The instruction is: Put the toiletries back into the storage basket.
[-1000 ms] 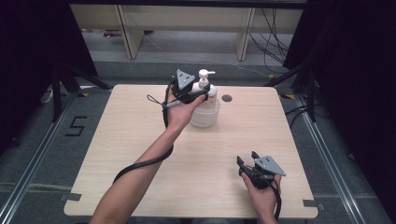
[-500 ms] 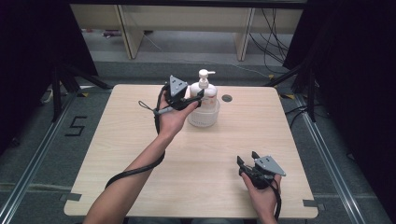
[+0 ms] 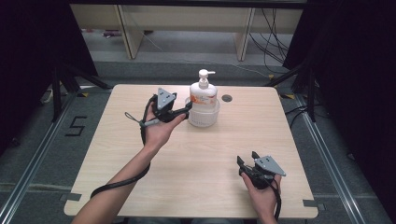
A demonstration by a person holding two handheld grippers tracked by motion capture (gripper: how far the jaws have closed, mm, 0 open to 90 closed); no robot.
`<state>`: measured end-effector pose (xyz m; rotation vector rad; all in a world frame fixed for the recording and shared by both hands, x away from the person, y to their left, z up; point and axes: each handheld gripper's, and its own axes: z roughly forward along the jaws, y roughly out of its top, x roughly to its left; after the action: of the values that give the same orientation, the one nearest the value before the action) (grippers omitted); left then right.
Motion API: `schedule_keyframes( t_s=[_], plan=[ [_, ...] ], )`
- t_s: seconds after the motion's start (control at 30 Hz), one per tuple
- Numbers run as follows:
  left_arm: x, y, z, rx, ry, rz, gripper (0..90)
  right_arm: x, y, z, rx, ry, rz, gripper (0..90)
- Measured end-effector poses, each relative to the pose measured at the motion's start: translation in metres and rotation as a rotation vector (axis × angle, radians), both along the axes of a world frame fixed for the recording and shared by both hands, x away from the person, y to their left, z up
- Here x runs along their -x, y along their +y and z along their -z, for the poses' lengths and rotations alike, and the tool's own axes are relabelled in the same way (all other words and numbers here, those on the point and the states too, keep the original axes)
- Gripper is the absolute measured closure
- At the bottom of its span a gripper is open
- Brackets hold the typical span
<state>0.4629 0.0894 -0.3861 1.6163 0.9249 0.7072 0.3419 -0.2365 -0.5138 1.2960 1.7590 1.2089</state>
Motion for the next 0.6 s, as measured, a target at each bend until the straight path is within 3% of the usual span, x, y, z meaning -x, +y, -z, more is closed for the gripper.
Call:
schedule_keyframes(
  t_s=[0.07, 0.33, 0.37, 0.6],
  plan=[
    [0.004, 0.007, 0.006, 0.010, 0.008, 0.002, 32.8, 0.000, 0.001, 0.000, -0.014, 0.006, -0.004, 37.5],
    [0.018, 0.033, 0.025, 0.001, 0.012, -0.016, 32.6, 0.000, 0.000, 0.000, 0.007, 0.000, -0.003, 37.6],
    [0.020, 0.036, 0.027, 0.000, 0.014, -0.017, 32.5, 0.000, 0.001, 0.000, -0.010, 0.002, -0.003, 37.6],
    [0.038, 0.055, 0.046, -0.004, 0.016, -0.019, 32.3, -0.001, 0.001, 0.001, -0.014, 0.008, -0.004, 37.5]
  ],
)
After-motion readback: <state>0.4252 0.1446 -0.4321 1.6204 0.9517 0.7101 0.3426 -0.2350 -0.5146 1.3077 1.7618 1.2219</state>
